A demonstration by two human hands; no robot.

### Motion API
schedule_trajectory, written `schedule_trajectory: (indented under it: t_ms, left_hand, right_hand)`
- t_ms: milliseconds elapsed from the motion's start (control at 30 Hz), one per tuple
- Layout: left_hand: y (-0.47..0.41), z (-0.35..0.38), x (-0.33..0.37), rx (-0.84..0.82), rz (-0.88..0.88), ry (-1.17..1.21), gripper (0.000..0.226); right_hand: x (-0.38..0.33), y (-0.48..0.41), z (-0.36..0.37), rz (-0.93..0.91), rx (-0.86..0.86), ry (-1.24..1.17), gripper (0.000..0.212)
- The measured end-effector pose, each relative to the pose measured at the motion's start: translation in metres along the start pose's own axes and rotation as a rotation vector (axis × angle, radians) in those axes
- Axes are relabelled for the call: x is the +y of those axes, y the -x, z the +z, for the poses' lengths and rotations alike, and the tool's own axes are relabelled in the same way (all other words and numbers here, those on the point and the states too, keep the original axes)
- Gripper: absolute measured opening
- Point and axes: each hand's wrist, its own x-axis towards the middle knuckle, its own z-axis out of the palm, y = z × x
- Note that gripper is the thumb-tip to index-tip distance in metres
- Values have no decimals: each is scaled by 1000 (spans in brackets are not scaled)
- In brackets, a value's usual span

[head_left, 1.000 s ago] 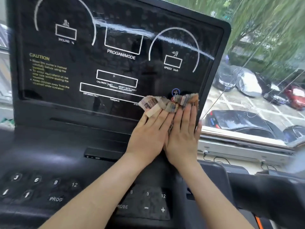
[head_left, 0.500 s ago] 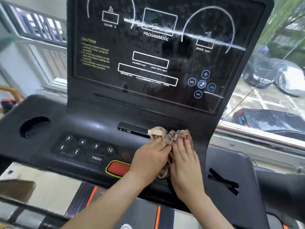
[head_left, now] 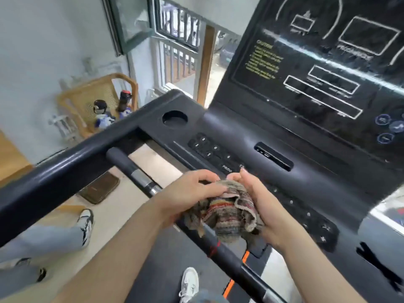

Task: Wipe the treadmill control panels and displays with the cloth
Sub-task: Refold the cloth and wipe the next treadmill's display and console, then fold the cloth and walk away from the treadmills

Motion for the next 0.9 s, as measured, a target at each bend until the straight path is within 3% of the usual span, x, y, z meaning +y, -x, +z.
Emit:
schedule_trajectory:
  t_ms: [133, 200, 300, 467, 601, 734, 901]
  left_hand:
    - [85, -62, -26, 188, -40, 23, 26]
    - [128, -85, -39, 297, -63, -38, 38]
    - [200, -112, -63, 443, -126, -144, 37]
    - [320, -135, -107, 737, -196, -92, 55]
    - [428, -131, -140, 1040, -228, 54, 66]
    - [522, -108, -165, 1255, -279, 157, 25]
    - [601, -67, -202, 1531, -435, 255, 6]
  right_hand:
    - [33, -13, 67, 70, -342, 146, 58]
    - [48, -11, 106, 25, -445, 492, 47]
    - [74, -7, 172, -69, -634, 884, 23]
    - [151, 6, 286, -221, -855, 1098, 11]
    - [208, 35, 373, -347, -1093, 1172, 27]
    - [256, 70, 444, -599, -1255, 1216, 21]
    - [309, 97, 498, -680, -1519, 1256, 27]
